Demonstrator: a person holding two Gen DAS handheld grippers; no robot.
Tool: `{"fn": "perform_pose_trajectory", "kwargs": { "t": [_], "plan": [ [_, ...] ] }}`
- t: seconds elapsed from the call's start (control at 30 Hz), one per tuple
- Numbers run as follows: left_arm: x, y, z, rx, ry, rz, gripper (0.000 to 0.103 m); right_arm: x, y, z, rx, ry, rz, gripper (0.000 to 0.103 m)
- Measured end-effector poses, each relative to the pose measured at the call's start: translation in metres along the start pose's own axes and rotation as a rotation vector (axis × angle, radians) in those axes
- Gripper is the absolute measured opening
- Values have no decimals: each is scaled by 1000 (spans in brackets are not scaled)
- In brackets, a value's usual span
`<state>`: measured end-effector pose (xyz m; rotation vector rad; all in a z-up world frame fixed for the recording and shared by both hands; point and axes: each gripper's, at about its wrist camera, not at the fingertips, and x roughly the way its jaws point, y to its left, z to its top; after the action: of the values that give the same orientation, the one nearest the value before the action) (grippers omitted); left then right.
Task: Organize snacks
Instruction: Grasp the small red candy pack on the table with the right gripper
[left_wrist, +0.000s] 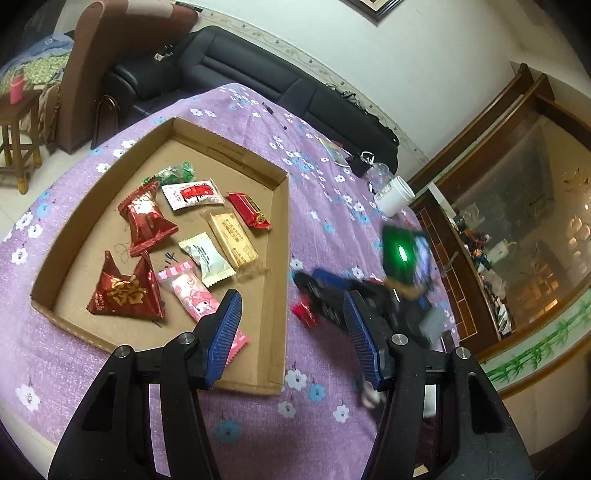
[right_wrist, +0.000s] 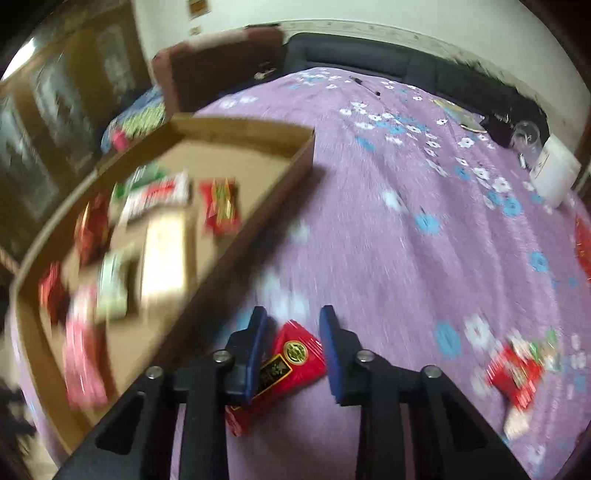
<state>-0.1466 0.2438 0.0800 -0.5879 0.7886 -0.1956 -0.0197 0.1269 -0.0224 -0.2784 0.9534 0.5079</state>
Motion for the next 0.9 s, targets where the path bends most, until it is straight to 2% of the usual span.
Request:
{"fn": "perform_pose_trajectory", "kwargs": {
  "t": [0.17,0.2,0.3,0.4,0.47,0.53,0.6,0.7,0.77,0.9],
  "plan": [
    [8,-6,-5,28,22,-15,57,-34,-22,-49,1,20,1,31],
    [10,-8,-7,44,30,-17,57,-44,-34,-58,32,13,26,31],
    [15,-20,-13,97,47,-14,57,-80,-80,-69,175,-83,95,32],
    [25,-32,-19,141,72,-15,57,-108,-127,-84,293,-164,33,33],
    [36,-40,-25,156,97,-23,57,-109,-147,-89,337,-155,1,33],
    [44,-47,-30,172,120,-28,57,-109,-158,-96,373,-147,8,33],
    [52,-57,-36,200,146,-30,57,-107,-161,-95,373,-161,8,33],
    [60,-68,-44,245,172,-19,57,-105,-159,-89,363,-197,19,40],
    [63,-75,-48,271,183,-12,57,-103,-156,-80,352,-225,34,44],
    [64,-86,-54,305,193,-4,57,-81,-151,-53,312,-232,6,45]
  ]
}}
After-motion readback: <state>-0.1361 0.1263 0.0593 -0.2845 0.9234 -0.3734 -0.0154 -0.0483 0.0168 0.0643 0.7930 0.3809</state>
